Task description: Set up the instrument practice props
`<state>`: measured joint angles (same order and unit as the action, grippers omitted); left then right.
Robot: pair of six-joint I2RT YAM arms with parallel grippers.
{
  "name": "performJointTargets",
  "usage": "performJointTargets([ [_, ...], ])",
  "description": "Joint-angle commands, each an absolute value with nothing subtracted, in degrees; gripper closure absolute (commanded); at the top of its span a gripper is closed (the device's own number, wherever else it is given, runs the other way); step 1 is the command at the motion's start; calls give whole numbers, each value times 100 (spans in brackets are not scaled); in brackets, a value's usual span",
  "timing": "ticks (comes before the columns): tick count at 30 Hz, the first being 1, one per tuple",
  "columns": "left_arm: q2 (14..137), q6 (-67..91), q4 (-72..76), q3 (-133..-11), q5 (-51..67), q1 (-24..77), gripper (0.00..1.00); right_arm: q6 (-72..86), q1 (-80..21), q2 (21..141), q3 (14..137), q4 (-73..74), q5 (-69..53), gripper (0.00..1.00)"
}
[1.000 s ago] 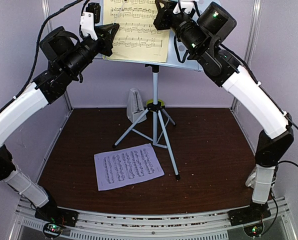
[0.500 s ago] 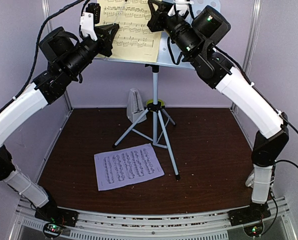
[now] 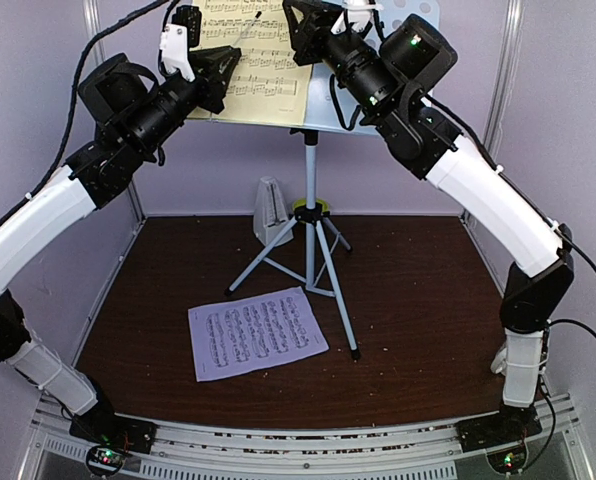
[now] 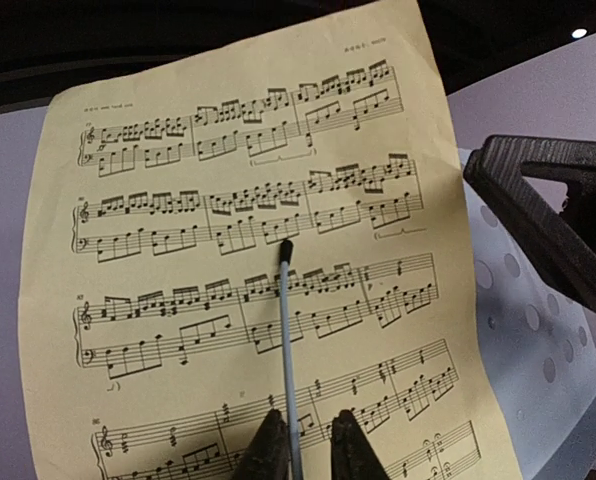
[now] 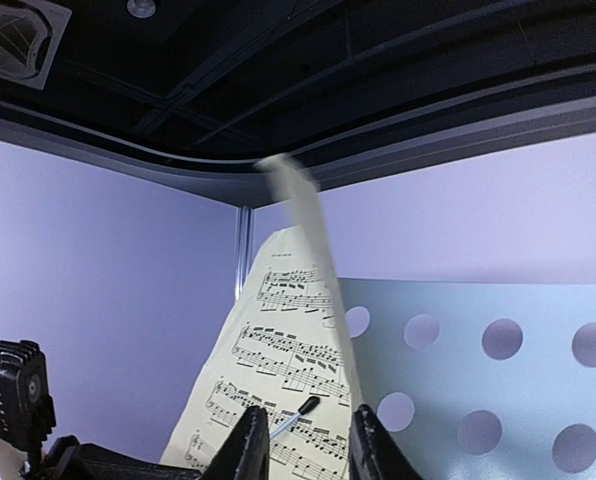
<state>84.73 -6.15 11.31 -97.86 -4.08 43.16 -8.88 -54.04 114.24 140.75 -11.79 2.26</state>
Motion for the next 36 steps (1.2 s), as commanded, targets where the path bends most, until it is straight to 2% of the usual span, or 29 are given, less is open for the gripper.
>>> performJointTargets([
  [1,8341,-650,1564,-9758,-241,4310,83,-919,-5442,11406,14073,-1310,181,68],
  [3,8325,-647,1556,-9744,-246,4307,78,-926,-5444,11370,14045,-1318,180,67],
  [7,8236,-620,1576,-9680,-215,4307,66,-934,-5442,11294,13997,-1286,179,58],
  [15,7840,-473,1264,-9557,-415,4315,28,-1092,-5530,10844,13645,-1233,273,18],
  [18,7697,-331,845,-9621,-587,4315,22,-1157,-5598,10639,13493,-1147,288,5],
  [23,7151,-31,168,-9296,-1007,4316,11,-1195,-5678,10086,12973,-947,267,0],
  [30,6171,665,-1128,-8403,-1754,4260,8,-929,-5728,8818,11562,-367,119,0],
  [36,5432,1733,-2031,-7151,-1421,3957,8,-479,-5752,7669,9943,-20,31,0],
])
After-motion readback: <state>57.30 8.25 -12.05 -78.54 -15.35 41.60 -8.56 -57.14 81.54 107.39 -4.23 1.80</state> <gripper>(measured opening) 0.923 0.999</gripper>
